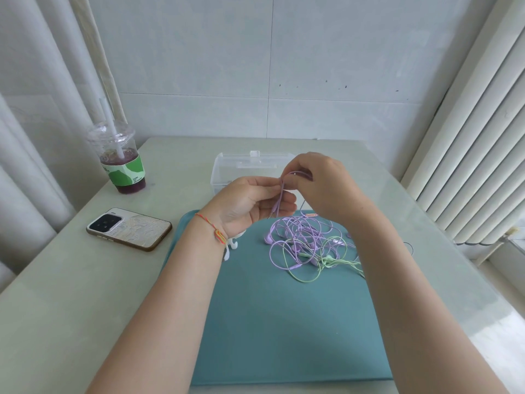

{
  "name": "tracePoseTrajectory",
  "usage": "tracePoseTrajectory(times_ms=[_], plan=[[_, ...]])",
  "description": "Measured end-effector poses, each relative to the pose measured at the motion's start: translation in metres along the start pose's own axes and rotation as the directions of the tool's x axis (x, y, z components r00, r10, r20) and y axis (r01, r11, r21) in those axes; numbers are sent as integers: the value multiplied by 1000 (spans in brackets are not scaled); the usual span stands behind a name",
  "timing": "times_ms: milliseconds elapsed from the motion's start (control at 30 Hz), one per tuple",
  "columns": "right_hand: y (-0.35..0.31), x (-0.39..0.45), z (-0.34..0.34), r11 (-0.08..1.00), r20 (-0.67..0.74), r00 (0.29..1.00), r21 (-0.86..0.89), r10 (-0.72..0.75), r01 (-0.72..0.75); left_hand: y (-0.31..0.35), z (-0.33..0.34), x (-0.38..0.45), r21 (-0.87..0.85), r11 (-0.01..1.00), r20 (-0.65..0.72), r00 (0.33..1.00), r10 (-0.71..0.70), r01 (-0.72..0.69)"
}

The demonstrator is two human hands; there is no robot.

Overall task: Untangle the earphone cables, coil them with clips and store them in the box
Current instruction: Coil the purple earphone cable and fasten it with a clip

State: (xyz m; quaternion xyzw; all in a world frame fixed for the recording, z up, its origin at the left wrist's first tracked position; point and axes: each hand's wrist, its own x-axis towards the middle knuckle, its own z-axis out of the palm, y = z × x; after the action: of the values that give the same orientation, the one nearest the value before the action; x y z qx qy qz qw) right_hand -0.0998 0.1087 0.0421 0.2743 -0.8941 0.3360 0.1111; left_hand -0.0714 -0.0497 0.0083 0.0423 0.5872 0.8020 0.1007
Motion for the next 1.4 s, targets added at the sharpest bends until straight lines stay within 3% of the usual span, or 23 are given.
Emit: tracePoseTrajectory(times_ms=[200,533,733,867,967,1200,1400], plan=[[5,0,-2,986,-56,996,160,64,-54,1,4,-4,55,998,132,991,-24,17],[9,-1,-3,957,19,994,269,110,-111,0,6,-3,13,1000,149,989,-4,2],[14,-3,1,926,131,981,332,142,-178,2,9,0,-259,965,61,997,49,-32],[12,-5,8,925,290,947,303,138,-228,3,8,2,-463,881,-9,995,101,-94],[7,-7,15,944,416,903,242,106,-222,3,7,5,-514,835,-98,980,170,-197],[-6,-7,22,980,383,917,111,112,-166,-5,3,15,-317,874,-328,907,265,-370],[-10,-6,20,997,204,976,-9,81,-81,-12,12,15,-49,956,-362,897,253,-290]])
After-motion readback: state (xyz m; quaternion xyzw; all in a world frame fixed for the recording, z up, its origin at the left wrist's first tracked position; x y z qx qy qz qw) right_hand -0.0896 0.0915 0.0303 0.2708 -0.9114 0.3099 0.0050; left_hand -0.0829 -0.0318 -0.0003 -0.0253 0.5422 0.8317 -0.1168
